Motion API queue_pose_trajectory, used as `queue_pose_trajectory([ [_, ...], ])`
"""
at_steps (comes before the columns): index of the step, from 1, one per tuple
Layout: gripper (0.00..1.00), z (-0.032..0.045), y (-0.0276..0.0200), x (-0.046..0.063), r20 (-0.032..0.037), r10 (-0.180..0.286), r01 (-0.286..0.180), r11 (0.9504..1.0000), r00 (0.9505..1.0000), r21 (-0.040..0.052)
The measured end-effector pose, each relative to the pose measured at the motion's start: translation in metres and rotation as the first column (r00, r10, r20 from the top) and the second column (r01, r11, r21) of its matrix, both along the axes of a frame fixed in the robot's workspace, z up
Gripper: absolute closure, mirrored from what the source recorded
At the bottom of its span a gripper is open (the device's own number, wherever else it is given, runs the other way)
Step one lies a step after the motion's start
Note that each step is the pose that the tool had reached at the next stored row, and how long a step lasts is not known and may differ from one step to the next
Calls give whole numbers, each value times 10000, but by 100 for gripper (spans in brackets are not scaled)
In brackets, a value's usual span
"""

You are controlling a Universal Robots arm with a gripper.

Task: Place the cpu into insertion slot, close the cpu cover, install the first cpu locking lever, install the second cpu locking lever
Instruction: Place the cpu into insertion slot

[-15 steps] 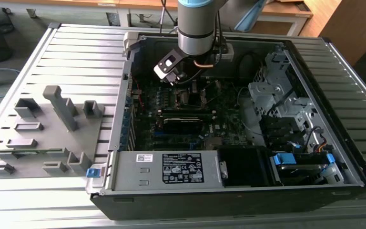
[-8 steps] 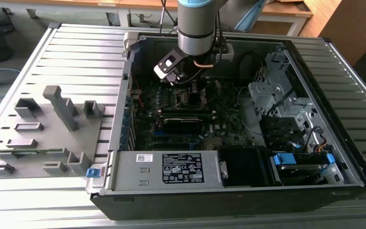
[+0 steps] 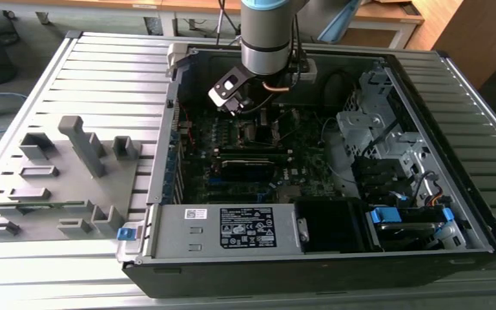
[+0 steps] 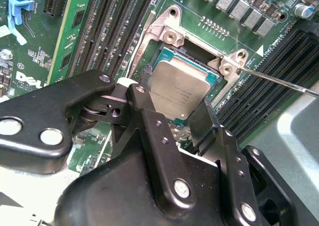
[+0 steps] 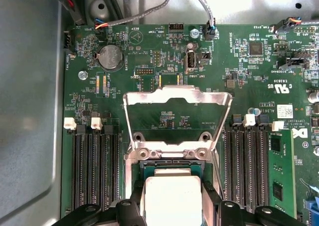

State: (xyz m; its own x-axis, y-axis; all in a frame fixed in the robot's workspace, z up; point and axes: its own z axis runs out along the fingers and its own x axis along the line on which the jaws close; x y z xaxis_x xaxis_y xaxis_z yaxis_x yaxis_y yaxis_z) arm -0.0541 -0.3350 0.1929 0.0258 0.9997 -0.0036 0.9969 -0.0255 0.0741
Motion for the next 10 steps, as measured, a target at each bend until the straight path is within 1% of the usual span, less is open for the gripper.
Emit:
queue_pose_trajectory([
  [3, 46, 19, 0, -1, -4, 0, 0, 10000, 10000, -2],
  [5, 46, 44, -1, -1, -3, 0, 0, 10000, 10000, -5],
  [8, 46, 49, -1, 0, -3, -5, 5, 10000, 10000, -3],
  [10, 46, 49, -1, 0, -5, -103, 103, 9999, 9999, -6],
])
